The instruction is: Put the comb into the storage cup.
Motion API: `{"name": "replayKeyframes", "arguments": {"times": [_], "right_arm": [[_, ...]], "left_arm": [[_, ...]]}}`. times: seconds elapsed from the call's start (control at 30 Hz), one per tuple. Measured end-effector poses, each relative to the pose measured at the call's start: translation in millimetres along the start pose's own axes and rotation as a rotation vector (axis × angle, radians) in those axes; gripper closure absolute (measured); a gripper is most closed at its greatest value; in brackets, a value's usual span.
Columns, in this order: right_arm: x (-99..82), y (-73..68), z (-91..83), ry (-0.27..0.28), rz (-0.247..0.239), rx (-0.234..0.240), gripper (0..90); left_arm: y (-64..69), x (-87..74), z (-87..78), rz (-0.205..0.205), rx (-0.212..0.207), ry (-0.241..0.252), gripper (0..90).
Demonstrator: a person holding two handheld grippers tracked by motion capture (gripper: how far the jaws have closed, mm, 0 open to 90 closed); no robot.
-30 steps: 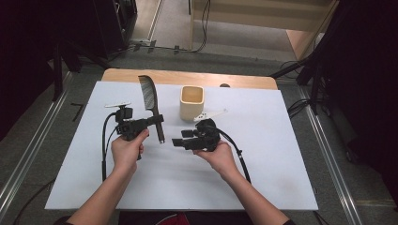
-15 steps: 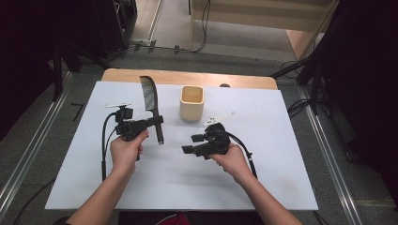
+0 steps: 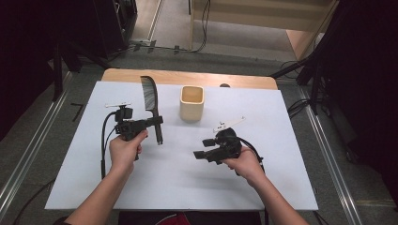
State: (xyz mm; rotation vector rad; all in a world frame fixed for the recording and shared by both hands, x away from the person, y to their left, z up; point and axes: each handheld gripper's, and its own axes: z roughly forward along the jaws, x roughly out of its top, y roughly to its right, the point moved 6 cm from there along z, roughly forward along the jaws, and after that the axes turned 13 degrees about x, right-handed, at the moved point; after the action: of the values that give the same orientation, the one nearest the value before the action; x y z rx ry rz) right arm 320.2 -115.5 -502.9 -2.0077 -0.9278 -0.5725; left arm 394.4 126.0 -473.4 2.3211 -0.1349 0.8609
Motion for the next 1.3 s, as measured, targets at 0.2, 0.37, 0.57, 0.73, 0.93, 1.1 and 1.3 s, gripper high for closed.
{"name": "replayKeyframes", "arguments": {"times": [0.2, 0.37, 0.57, 0.73, 0.93, 1.1, 1.3], "right_arm": [[-12.4, 3.0, -12.9, -0.002, 0.012, -0.032, 29.0], [-21.8, 4.9, -24.0, -0.012, 0.003, -0.067, 28.9], [-30.7, 5.4, -33.8, -0.016, 0.011, -0.082, 28.9], [-38.3, 5.7, -38.8, -0.021, 0.021, -0.087, 28.9], [-49.4, 5.0, -49.5, -0.017, 0.028, -0.104, 28.8], [-59.7, 6.0, -56.1, -0.015, 0.042, -0.116, 28.8], [-70.8, 7.2, -64.0, -0.013, 0.048, -0.131, 28.5]], "left_arm": [[-1.1, -0.1, 0.7, 0.006, 0.010, 0.004, 73.3], [-0.9, 0.2, 0.6, 0.003, 0.004, 0.003, 73.3], [-1.6, 1.2, -0.1, 0.002, -0.002, 0.001, 73.3], [-0.9, 3.0, -0.9, 0.014, 0.000, 0.006, 73.3], [-1.9, 5.6, -0.6, 0.018, -0.005, 0.014, 73.3], [1.9, 9.9, -0.8, 0.038, -0.018, 0.024, 73.3], [9.1, 16.2, -0.3, 0.072, -0.037, 0.018, 73.3]]}}
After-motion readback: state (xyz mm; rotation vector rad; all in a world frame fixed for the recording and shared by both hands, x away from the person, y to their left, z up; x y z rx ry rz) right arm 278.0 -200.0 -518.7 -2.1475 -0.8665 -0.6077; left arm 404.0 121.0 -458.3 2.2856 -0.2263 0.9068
